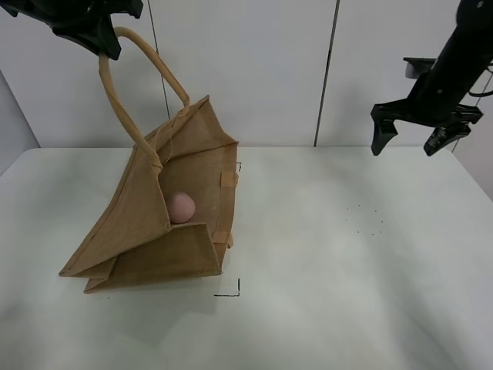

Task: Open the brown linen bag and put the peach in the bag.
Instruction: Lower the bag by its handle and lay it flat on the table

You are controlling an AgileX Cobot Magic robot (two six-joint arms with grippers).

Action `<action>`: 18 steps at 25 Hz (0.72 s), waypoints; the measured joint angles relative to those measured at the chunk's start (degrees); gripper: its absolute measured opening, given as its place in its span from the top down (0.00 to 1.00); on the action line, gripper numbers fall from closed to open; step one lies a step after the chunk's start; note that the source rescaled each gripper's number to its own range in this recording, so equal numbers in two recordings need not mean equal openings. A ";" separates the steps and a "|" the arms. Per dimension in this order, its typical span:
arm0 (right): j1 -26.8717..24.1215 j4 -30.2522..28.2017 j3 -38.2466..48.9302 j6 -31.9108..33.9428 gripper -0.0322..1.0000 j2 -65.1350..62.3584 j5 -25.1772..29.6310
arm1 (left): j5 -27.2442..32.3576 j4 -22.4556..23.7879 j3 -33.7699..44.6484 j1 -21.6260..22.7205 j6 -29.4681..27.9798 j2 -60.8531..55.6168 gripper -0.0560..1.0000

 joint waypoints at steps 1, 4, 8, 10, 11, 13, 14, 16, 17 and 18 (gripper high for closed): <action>0.00 0.00 4.21 0.00 0.00 -4.12 0.00 | 0.00 0.00 0.00 0.00 0.00 0.00 0.95; 0.00 -0.61 16.46 0.00 0.00 -16.45 0.06 | 0.00 0.00 0.00 0.00 0.00 0.00 0.95; 0.00 -1.50 32.59 0.00 0.00 -33.28 0.17 | 0.00 0.00 0.00 0.00 0.00 0.00 0.95; 0.00 -1.85 40.75 0.00 0.00 -41.76 0.12 | 0.00 0.00 0.00 0.00 0.00 0.00 0.95; 0.00 -1.99 44.04 0.00 0.00 -46.08 -0.29 | 0.00 0.00 0.00 0.00 0.00 0.00 0.95; 0.00 -2.12 50.93 0.00 0.00 -54.29 -2.67 | 0.00 0.00 0.00 0.00 0.00 0.00 0.95; 0.00 -2.12 54.96 0.00 0.00 -58.90 -4.42 | 0.00 0.00 0.00 0.00 0.00 0.00 0.95; 0.00 -2.12 59.99 -0.37 0.00 -67.28 -7.35 | 0.00 0.00 0.00 0.00 0.00 0.00 0.95; 0.00 -2.12 59.99 -0.37 0.00 -67.28 -7.35 | 0.00 0.00 0.00 0.00 0.00 0.00 0.95; 0.00 -2.12 62.80 -0.78 0.00 -71.87 -8.92 | 0.00 0.00 0.00 0.00 0.00 0.00 0.95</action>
